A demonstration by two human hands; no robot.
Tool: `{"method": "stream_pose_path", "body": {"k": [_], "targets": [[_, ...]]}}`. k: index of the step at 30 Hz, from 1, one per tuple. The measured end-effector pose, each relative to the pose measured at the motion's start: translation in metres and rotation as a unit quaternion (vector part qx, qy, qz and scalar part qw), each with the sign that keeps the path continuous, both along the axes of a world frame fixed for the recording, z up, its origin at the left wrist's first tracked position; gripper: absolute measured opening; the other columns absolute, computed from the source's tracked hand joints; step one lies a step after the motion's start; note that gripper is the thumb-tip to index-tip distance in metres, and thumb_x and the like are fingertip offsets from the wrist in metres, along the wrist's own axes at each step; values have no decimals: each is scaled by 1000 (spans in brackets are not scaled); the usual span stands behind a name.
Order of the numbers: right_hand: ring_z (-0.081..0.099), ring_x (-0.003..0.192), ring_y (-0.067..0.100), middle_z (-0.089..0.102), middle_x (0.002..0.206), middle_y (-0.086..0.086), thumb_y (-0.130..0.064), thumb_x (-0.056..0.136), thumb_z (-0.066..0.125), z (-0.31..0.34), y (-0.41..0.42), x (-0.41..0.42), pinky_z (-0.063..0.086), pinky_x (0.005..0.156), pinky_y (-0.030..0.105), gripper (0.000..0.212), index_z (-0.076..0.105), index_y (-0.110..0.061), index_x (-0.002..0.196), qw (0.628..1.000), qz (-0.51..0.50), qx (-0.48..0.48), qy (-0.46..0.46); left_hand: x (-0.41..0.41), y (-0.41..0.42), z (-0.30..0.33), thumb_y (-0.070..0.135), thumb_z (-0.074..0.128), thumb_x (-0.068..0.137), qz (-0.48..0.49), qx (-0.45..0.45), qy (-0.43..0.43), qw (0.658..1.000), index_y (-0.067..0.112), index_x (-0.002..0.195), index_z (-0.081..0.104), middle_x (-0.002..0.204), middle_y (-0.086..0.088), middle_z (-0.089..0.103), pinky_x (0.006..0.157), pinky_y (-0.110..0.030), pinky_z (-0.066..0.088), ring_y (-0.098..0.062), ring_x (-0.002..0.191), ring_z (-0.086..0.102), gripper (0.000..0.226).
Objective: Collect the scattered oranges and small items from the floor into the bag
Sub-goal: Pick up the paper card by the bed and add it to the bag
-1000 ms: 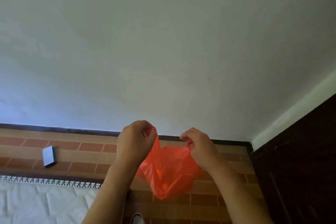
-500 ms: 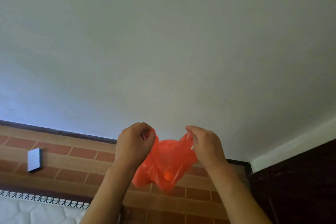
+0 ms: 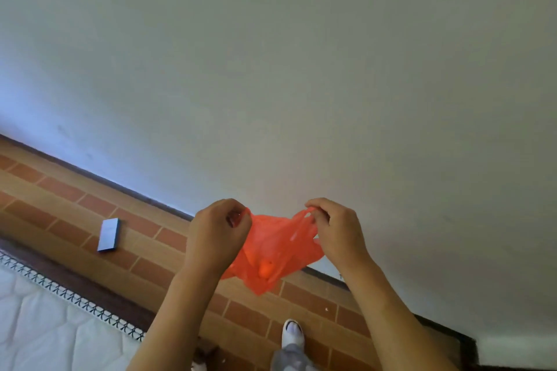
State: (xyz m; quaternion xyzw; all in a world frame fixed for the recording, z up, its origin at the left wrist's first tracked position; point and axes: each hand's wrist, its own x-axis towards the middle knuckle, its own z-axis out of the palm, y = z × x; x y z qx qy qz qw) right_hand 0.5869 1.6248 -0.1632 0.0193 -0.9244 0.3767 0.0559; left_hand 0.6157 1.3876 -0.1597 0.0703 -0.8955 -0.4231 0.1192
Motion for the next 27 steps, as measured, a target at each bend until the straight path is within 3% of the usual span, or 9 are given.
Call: {"method": "stream_pose_path", "body": {"k": [6, 11, 15, 18, 23, 27], "targets": [[72, 85, 6, 75, 88, -14, -8, 101, 57, -11, 3, -90, 60, 84, 40, 27, 77, -25, 101, 987, 105, -94, -72, -48, 19, 2, 36, 63, 85, 76, -6, -44, 996, 32, 79, 71, 71, 15, 67, 67, -38, 58, -4, 70, 64, 10], [71, 78, 12, 73, 80, -9, -6, 100, 55, -20, -10, -138, 60, 77, 47, 27, 74, -25, 94, 971, 167, -135, -106, -66, 27, 12, 18, 73, 85, 168, -25, -45, 984, 37, 74, 67, 68, 20, 66, 66, -32, 56, -5, 67, 64, 23], [69, 69, 18, 72, 76, -4, -6, 101, 53, -25, -23, -159, 60, 71, 51, 30, 72, -27, 91, 955, 206, -164, -139, -70, 20, 12, 19, 74, 82, 234, -38, -62, 970, 32, 73, 69, 64, 17, 65, 66, -35, 56, -6, 63, 63, 17], [70, 70, 16, 73, 76, -4, -7, 101, 54, -27, -33, -172, 60, 72, 48, 30, 72, -28, 91, 951, 222, -164, -138, -68, 12, 11, 19, 77, 81, 269, -46, -51, 961, 28, 74, 71, 62, 15, 65, 66, -37, 57, -9, 61, 64, 13], [69, 79, 6, 74, 83, -9, -6, 102, 55, -24, -58, -189, 59, 79, 33, 27, 74, -24, 96, 951, 244, -146, -124, -67, -7, 4, 18, 76, 81, 306, -37, -52, 950, 26, 79, 75, 65, 15, 67, 67, -35, 58, -7, 63, 65, 8], [70, 88, 6, 75, 90, -12, -8, 102, 55, -28, -81, -202, 59, 87, 34, 26, 74, -25, 96, 941, 279, -135, -135, -70, -26, -3, 19, 76, 79, 328, -27, -44, 943, 27, 78, 74, 65, 14, 68, 66, -36, 57, -8, 63, 65, 8]]}}
